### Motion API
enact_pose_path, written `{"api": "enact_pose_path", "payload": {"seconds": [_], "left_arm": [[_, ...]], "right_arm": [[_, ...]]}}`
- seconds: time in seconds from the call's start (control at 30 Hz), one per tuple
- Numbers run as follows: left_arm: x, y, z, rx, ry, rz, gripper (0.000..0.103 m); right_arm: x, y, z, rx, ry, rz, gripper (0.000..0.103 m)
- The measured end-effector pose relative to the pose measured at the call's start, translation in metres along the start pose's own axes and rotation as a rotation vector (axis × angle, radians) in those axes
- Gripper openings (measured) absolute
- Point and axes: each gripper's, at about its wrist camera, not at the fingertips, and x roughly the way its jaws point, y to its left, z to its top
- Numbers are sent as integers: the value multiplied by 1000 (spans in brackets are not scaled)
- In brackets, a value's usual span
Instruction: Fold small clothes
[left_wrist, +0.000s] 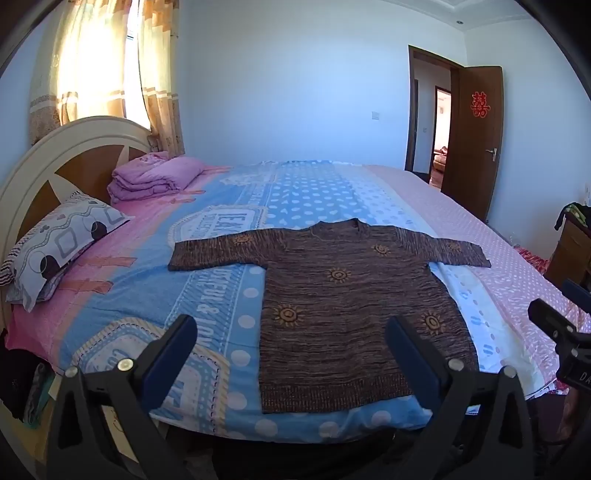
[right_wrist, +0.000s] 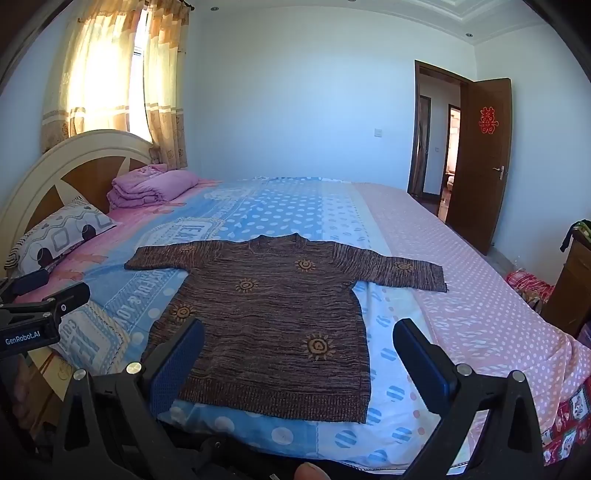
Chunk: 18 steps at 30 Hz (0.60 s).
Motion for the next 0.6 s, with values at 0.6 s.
{"api": "enact_pose_path", "payload": {"seconds": [0.6], "left_arm": [[6, 6, 0, 7, 1, 44, 103]], "right_arm": [[7, 2, -4, 5, 12, 12, 102]]}}
